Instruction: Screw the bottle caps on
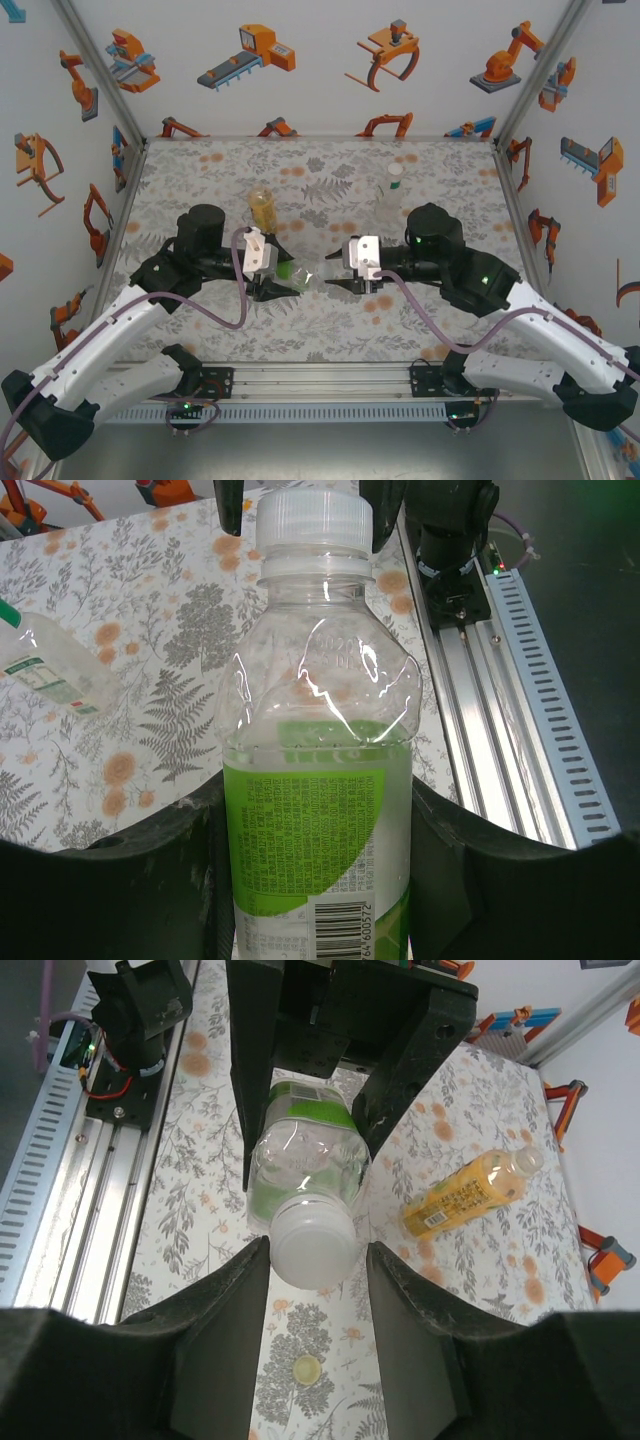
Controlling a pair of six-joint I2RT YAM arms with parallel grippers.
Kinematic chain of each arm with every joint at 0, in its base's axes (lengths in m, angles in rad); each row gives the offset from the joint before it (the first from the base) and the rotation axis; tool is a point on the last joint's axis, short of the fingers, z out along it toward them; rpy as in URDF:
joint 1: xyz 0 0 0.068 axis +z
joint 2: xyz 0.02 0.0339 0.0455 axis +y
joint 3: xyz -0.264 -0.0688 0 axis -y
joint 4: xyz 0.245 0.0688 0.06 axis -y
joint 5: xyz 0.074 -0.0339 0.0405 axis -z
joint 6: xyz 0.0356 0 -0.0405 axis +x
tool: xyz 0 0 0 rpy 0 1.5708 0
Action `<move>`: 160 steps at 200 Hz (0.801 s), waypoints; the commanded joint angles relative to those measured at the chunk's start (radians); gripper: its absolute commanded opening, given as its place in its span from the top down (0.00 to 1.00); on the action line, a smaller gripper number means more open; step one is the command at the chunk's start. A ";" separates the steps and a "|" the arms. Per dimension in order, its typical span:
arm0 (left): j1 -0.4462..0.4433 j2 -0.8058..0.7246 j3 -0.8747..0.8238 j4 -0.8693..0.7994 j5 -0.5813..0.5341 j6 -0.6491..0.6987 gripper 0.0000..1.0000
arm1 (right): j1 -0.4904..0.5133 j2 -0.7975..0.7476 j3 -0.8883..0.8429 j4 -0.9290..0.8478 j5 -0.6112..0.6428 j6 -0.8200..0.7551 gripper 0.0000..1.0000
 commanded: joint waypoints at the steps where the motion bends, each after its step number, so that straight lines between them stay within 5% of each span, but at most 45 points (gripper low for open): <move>1: -0.003 -0.001 0.018 -0.003 0.037 0.002 1.00 | -0.003 0.005 -0.004 0.040 -0.020 0.016 0.58; 81: -0.004 -0.001 0.018 -0.003 0.037 0.004 1.00 | -0.003 -0.005 -0.025 0.044 -0.007 0.113 0.80; 126: -0.004 -0.005 0.015 -0.002 0.019 0.008 1.00 | -0.003 -0.058 -0.110 0.160 0.076 0.399 0.91; 160: -0.003 -0.003 0.014 0.001 0.014 0.005 1.00 | -0.003 -0.093 -0.196 0.263 0.259 0.713 1.00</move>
